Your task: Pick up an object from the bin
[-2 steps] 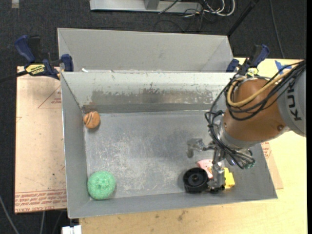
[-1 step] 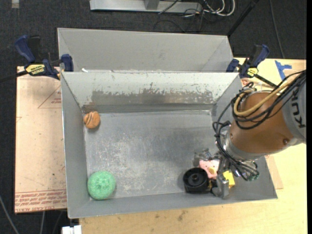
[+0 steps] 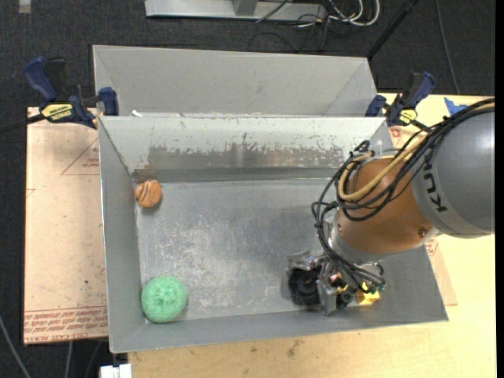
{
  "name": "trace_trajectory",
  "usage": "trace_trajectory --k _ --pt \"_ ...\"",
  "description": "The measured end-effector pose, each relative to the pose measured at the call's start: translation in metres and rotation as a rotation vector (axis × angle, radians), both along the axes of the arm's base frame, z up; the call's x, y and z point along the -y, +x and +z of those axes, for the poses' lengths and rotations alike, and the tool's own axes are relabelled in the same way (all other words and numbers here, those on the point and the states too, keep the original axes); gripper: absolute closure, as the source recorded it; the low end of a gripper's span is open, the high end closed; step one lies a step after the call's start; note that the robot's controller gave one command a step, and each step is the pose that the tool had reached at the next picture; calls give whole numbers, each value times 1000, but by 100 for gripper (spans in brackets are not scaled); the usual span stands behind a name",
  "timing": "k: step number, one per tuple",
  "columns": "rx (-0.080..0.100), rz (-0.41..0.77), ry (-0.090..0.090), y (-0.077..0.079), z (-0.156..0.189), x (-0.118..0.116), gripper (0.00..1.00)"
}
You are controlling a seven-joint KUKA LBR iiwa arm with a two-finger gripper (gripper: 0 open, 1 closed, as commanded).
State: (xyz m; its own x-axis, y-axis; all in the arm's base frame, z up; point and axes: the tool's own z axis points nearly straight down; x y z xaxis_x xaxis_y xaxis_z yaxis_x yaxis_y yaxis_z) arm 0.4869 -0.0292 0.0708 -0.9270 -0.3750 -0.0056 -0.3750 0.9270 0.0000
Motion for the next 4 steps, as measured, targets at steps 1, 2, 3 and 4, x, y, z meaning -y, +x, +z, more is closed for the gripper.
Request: trace_trajectory --k 1,2,3,4 --pt "0 0 0 0 0 0 100" --pt "-12 3 0 1 47 6 100" --pt "5 -10 -1 16 56 -13 100" --pt "-13 -20 0 22 88 -16 100"
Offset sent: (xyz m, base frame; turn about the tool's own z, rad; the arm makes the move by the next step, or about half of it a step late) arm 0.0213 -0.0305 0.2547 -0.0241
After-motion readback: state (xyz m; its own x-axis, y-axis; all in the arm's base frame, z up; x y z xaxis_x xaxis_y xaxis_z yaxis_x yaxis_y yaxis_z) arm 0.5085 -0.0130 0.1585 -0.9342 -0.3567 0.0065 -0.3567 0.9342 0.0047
